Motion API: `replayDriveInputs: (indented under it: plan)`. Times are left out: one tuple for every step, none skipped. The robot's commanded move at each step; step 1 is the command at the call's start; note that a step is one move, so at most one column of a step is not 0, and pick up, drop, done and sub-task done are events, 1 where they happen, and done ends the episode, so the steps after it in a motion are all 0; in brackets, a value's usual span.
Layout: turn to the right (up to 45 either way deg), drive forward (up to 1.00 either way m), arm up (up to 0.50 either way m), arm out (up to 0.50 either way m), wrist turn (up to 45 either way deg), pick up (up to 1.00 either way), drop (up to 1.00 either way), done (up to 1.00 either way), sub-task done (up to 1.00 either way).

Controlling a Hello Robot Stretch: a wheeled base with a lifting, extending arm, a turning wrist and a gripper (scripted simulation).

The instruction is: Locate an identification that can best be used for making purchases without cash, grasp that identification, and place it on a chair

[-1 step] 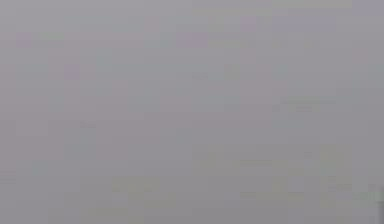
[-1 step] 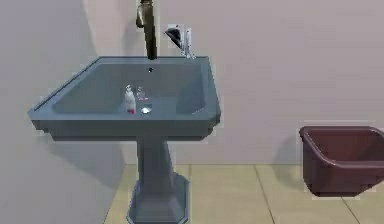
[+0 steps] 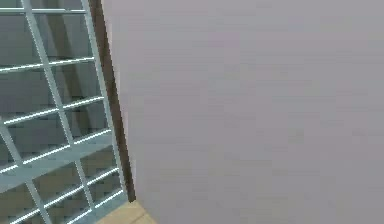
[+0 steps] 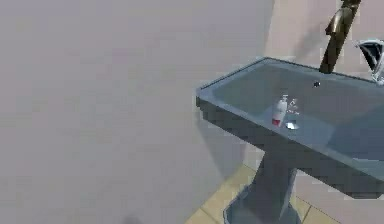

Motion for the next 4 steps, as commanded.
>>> replayDriveInputs:
  plan:
    - [-45.0, 0.00, 0.00, 0.00, 0.0, 0.00, 0.00, 0.00, 0.00]
    - [-39.0, 0.00, 0.00, 0.00, 0.0, 0.00, 0.00, 0.00, 0.00]
    - [0.0, 1.00, 0.00, 0.00, 0.0, 0.00, 0.00, 0.00, 0.00]
    - [-3.0, 0.00, 0.00, 0.00, 0.0, 0.00, 0.00, 0.00, 0.00]
